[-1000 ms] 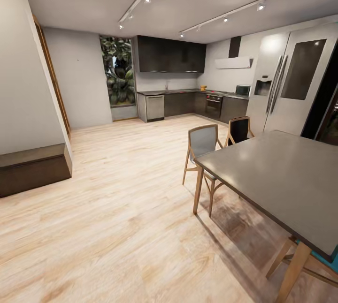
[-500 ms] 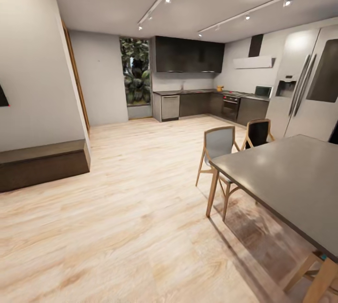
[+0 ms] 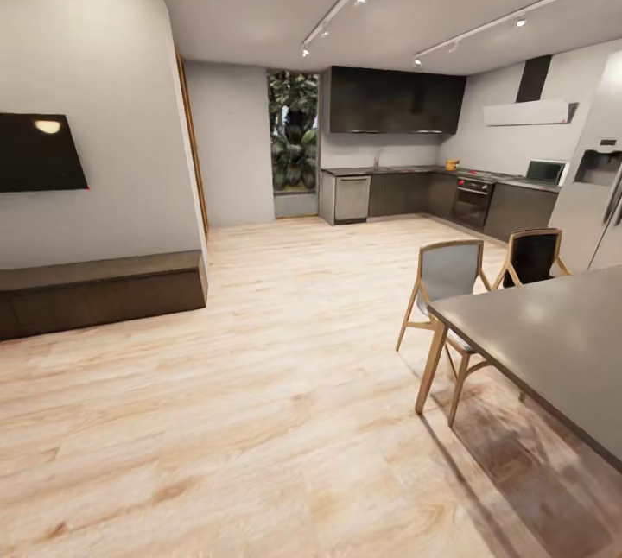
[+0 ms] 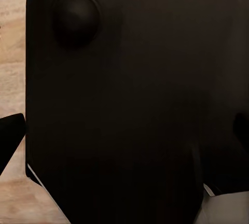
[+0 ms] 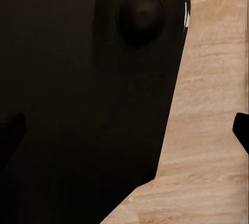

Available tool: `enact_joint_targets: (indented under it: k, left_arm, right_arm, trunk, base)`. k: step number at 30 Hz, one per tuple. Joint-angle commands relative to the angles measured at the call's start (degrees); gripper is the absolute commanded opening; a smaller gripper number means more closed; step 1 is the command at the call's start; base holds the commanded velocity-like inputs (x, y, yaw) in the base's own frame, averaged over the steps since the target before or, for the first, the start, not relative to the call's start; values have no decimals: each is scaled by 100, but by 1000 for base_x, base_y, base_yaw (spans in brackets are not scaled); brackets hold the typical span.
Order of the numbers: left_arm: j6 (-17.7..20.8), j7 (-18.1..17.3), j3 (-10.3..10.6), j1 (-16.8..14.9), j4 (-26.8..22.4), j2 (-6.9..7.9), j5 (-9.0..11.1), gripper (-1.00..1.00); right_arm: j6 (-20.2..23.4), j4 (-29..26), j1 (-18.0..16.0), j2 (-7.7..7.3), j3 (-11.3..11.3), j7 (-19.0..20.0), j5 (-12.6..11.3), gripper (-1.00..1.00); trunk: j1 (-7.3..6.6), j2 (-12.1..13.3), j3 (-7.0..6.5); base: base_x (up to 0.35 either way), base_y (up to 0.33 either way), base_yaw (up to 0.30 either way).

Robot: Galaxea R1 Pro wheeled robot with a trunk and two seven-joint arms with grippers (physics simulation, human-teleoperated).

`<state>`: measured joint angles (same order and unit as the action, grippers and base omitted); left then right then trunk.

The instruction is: In the kitchen, take the popcorn bag from the countertop, put it into the microwave, and heat it until the popcorn is cooked so the cooked popcorn ends up inside the bag.

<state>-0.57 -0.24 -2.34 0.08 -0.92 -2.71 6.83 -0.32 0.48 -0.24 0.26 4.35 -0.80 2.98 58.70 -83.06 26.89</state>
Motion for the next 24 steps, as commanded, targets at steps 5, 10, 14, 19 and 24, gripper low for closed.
enact_joint_targets:
  k: [5,10,14,19,24]
  left_arm:
    - [-5,-2,-14,1,-4,-8,47,100]
    - [-1,-2,-12,1,-4,-10,47,100]
    - [41,-2,-10,1,-4,-10,55,100]
    - [58,-2,-5,1,-4,-10,58,100]
    - [57,-2,-3,1,-4,-10,60,100]
  right_arm:
    - [-3,5,-3,0,39,-8,28,100]
    - [-3,5,-3,0,39,-2,23,100]
    - [5,5,-3,-3,37,-1,-2,100]
    - [5,5,-3,-8,55,0,49,100]
    - [5,5,-3,-5,57,0,58,100]
  trunk:
    - [3,-2,4]
    - [3,-2,4]
    - [3,-2,4]
    - [3,-2,4]
    - [3,-2,4]
  base:
    - [310,0,300]
    - [323,0,210]
    - [324,0,17]
    - [325,0,1]
    - [325,0,0]
